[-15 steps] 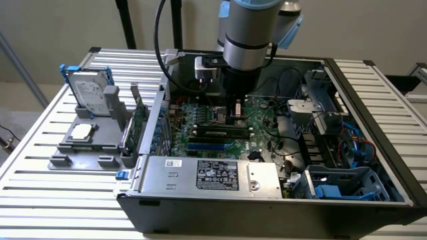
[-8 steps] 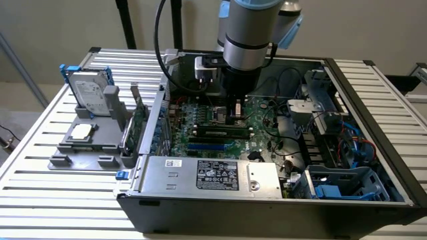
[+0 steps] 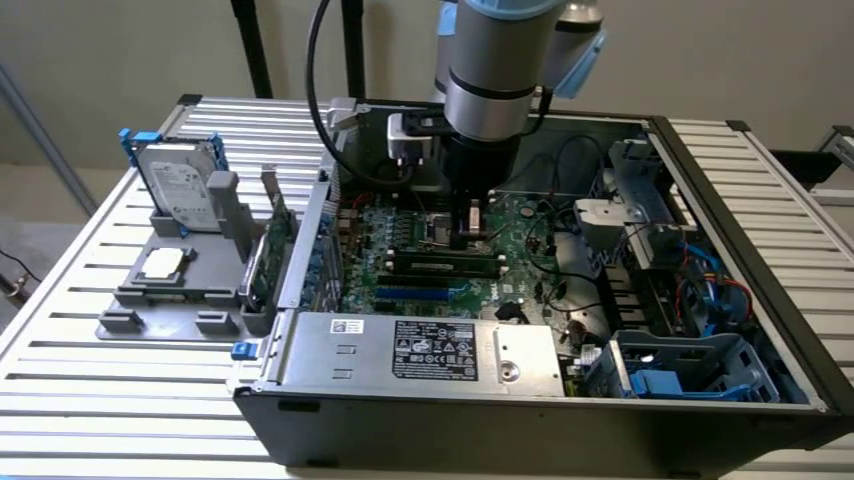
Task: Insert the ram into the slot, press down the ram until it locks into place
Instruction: 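Press down the ram until it locks into place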
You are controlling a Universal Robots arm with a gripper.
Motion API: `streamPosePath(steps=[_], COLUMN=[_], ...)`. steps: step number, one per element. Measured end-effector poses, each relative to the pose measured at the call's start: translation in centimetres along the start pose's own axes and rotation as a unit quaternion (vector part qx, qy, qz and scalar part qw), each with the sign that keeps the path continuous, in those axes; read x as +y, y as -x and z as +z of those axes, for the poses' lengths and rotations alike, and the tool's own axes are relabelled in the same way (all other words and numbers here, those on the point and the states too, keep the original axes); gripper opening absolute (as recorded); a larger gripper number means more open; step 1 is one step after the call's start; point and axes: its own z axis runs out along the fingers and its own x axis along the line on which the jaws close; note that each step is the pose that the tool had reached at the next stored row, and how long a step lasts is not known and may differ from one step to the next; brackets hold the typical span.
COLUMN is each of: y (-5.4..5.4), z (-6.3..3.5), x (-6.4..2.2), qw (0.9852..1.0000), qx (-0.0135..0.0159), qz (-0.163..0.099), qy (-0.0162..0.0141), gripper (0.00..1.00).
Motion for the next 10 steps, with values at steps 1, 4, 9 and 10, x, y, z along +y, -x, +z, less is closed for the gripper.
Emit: streamPosePath(steps=[1, 4, 9, 10], y=[0.0, 0.2, 0.2, 0.2], z=[0.10, 0.43, 1.15, 1.29], x=[0.10, 0.13, 0.16, 0.16], qw=[1.0000, 1.0000, 0.9999, 0.9999], qx=[0.0000, -0.0002, -0.0005, -0.0005], qz=[0.000, 0.004, 0.013, 0.015], qy=[0.0000, -0.0002, 0.0006, 0.0008], gripper=[0.11, 0.11, 0.11, 0.11])
